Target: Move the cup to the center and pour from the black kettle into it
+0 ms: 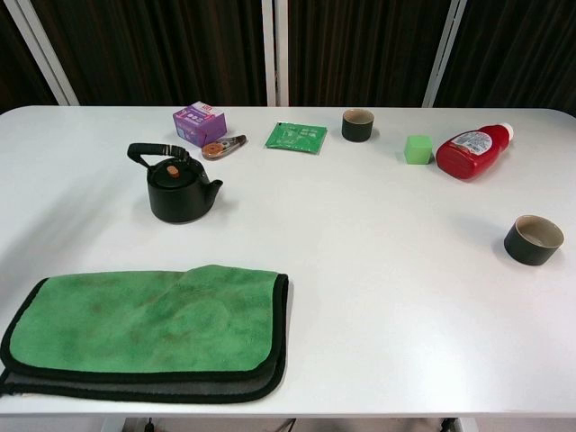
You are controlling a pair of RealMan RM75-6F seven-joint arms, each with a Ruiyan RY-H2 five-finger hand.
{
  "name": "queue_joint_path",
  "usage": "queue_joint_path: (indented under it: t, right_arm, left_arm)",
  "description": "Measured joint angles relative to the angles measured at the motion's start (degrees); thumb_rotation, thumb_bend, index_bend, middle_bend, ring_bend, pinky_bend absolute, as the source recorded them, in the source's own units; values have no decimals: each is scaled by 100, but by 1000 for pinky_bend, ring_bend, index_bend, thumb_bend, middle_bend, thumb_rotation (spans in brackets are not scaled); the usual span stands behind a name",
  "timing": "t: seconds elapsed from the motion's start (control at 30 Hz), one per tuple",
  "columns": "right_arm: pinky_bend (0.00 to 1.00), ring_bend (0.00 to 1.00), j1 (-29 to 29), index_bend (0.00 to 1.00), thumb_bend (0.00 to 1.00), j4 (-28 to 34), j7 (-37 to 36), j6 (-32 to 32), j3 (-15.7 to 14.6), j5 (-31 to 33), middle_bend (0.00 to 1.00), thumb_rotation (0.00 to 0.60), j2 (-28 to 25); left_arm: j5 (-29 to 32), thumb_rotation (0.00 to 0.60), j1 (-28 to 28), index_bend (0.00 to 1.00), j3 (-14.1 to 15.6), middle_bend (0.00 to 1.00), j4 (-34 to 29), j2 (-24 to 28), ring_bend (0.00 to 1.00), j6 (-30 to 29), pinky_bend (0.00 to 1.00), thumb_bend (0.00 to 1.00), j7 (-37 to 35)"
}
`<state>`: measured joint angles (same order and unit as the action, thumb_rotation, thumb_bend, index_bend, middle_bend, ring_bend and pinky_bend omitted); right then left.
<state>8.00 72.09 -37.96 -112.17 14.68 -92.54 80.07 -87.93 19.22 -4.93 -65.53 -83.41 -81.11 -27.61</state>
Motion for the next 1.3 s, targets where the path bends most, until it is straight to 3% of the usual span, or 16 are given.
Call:
queue_joint_path:
  t: [0.47, 0.73, 0.97, 1.13, 1.3]
  right_arm:
    - [0, 0, -32, 0, 474, -103, -124, 12, -23, 31, 0, 600, 25]
    - [0, 0, -51, 0, 469, -161, -97, 251, -190, 34, 0, 600, -4]
    - [0, 0, -73, 0, 461, 46, 575, 1538, -717, 159, 10, 600, -521]
    - [0, 0, -42, 0, 462, 342, 1571, 2688, -1055, 470, 4, 600, -929]
    - [0, 0, 67, 0, 462, 530, 2583, 3317, -1224, 720, 0, 600, -1107]
  left_arm:
    - [-34, 600, 49, 30, 4, 89, -47, 32, 79, 19, 171, 0, 33]
    - [-57, 600, 35, 31, 34, 90, -90, 59, 79, -7, 171, 0, 94]
    - [-58, 600, 38, 31, 34, 89, -106, 82, 79, -12, 170, 0, 111]
    - [-61, 600, 45, 34, 52, 90, -115, 78, 79, 16, 171, 0, 142]
    - [-68, 600, 35, 34, 65, 90, -108, 55, 80, -2, 171, 0, 156]
